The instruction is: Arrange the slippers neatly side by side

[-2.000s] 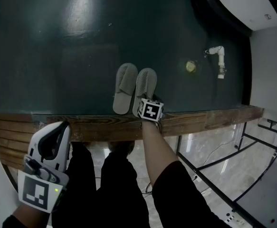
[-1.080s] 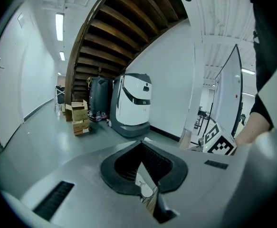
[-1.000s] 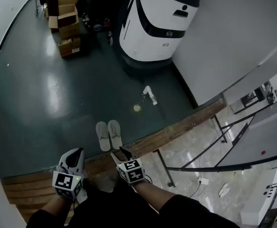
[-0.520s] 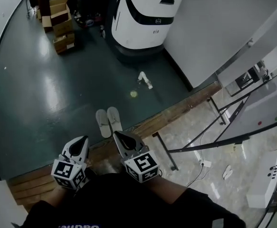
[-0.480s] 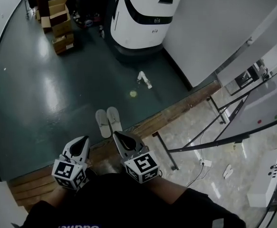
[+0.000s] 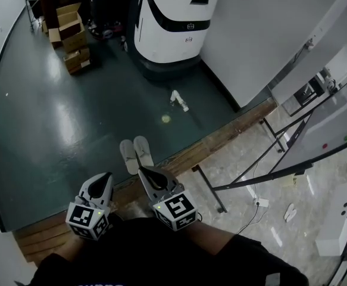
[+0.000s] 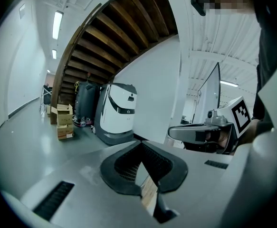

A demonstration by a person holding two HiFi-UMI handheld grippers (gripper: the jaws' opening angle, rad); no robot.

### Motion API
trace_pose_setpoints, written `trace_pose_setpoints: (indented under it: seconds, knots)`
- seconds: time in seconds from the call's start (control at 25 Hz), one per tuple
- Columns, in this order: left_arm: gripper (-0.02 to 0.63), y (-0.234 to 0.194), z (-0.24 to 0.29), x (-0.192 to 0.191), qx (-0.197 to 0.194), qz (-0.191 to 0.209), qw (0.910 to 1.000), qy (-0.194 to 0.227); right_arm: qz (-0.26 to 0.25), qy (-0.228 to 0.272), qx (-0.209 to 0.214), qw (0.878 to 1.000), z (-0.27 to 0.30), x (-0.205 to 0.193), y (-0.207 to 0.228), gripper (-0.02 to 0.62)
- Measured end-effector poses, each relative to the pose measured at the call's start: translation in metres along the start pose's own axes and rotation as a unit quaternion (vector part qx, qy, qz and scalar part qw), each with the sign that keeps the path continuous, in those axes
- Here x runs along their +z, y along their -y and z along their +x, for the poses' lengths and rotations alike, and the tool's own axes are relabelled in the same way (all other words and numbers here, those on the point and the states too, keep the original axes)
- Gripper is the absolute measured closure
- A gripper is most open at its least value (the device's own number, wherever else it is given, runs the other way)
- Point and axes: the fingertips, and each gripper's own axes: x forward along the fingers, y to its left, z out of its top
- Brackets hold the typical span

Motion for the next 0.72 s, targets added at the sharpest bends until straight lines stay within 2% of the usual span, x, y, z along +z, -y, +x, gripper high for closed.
trace_pose_setpoints:
  seconds: [0.48, 0.72]
  knots:
    - [0.605, 0.0019, -0.0003, 0.0017, 0.015, 0.007, 0.9999, 0.001, -0.011, -0.003, 0.006, 1.0, -0.006, 0.0028, 0.0065, 0.597]
    - [0.606, 0.0028, -0.0038, 0.0002, 0.01, 0.007, 0.9999, 0.005, -0.011, -0.013, 0.006, 1.0, -0.0079, -0.001, 0.0035, 0.597]
